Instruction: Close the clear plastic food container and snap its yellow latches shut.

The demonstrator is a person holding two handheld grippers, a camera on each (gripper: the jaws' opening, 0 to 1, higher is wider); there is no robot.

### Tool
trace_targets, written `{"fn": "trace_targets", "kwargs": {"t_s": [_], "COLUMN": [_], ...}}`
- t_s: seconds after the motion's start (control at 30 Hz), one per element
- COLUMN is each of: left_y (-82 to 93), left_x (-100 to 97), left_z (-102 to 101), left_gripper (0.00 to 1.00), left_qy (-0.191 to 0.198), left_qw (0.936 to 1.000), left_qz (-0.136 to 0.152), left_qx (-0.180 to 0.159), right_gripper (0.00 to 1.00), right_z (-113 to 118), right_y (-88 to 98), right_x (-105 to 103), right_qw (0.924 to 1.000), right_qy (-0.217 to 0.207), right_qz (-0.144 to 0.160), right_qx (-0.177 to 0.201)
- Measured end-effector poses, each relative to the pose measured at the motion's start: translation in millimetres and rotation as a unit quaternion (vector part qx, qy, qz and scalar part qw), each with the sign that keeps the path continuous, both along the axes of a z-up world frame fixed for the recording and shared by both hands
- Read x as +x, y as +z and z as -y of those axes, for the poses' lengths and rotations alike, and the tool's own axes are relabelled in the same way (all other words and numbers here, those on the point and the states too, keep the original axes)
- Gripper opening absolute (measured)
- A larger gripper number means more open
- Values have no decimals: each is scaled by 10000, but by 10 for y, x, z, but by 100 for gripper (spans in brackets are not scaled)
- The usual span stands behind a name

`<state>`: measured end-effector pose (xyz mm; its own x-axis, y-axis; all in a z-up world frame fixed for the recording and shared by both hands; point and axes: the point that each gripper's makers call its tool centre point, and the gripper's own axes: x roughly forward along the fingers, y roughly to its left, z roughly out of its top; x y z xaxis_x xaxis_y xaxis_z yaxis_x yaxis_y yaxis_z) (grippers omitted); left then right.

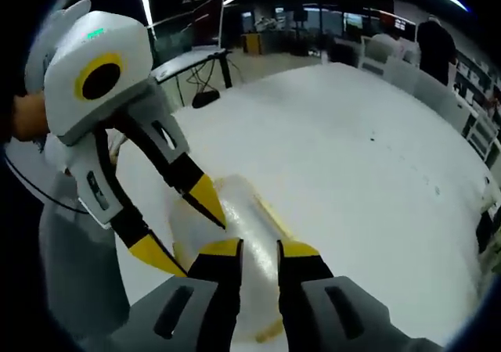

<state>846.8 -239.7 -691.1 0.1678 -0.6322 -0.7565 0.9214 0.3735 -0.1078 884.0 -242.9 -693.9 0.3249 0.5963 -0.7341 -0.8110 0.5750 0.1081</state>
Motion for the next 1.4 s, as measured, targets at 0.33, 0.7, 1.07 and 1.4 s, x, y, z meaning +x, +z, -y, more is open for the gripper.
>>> {"fn": "trace_targets", "kwargs": {"t_s": [0.33, 0.7, 1.07, 1.4], "left_y": [11, -62, -118, -186], "left_x": [-79, -231, -261, -276], "left_z": [6, 7, 33, 19], "left_gripper": [26, 27, 27, 27], "left_qy": [-140, -314, -508, -899], "left_qw": [9999, 9995, 9982, 9917], "left_qz": [7, -26, 267, 828], "left_qx": [2, 62, 154, 406], "right_gripper": [23, 34, 39, 40], "right_z": [-39, -61, -70, -81], "right_y": [-21, -115, -184, -212], "right_x": [62, 67, 69, 65], "right_qw": [9995, 9975, 9954, 9910], "right_qy": [280, 635, 855, 1192], "right_qz": [68, -63, -165, -338], "right_qx": [-149, -306, -408, -511]}}
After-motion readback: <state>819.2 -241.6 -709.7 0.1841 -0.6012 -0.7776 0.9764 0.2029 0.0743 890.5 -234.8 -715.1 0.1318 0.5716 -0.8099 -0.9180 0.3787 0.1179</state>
